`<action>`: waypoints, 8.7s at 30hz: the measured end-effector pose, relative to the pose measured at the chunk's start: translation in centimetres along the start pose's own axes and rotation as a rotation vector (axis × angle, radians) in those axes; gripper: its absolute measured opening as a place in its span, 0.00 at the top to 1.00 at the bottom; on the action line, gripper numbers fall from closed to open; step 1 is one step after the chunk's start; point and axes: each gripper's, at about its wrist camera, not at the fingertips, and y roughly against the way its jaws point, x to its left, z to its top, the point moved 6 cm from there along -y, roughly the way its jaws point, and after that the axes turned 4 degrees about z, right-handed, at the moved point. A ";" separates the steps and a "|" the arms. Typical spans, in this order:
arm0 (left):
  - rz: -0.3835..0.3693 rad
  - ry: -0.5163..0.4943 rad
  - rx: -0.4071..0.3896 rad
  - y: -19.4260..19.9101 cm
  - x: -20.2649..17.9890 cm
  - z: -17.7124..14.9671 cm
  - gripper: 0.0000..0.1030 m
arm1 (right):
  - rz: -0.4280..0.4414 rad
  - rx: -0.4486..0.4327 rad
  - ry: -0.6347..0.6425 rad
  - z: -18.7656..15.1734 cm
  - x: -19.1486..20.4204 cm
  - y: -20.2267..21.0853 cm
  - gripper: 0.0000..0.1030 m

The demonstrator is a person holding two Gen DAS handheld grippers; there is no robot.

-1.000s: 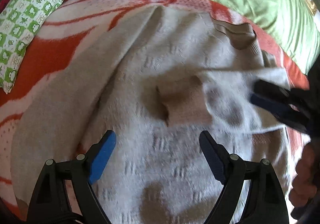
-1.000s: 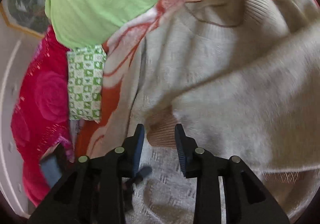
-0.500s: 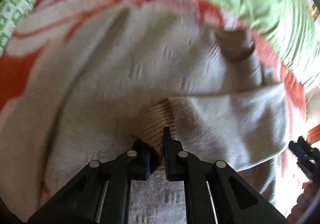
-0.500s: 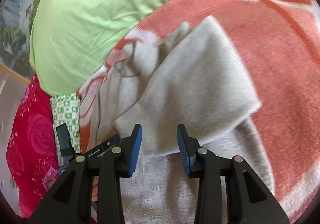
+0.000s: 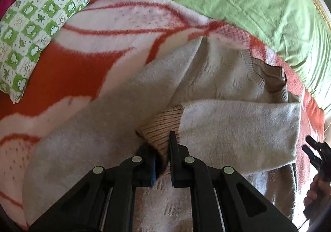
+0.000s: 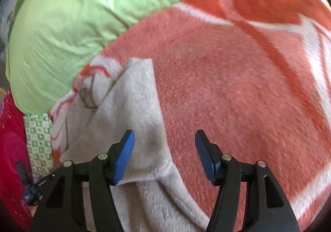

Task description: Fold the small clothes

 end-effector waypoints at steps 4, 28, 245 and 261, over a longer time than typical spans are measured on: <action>0.020 -0.023 0.001 0.3 -0.8 0.1 0.92 | -0.004 0.069 0.017 0.8 0.3 -4.0 0.40; -0.028 -0.179 0.042 -3.9 -8.3 -0.5 0.90 | -0.354 0.021 0.245 2.7 -4.5 -0.4 0.90; -0.054 -0.296 0.395 10.9 5.3 -28.8 0.41 | -0.269 0.421 0.340 -29.2 -5.2 10.8 0.38; -0.121 -0.297 0.396 10.6 3.3 -28.8 0.93 | -0.238 0.523 0.359 -31.7 -5.2 11.0 0.92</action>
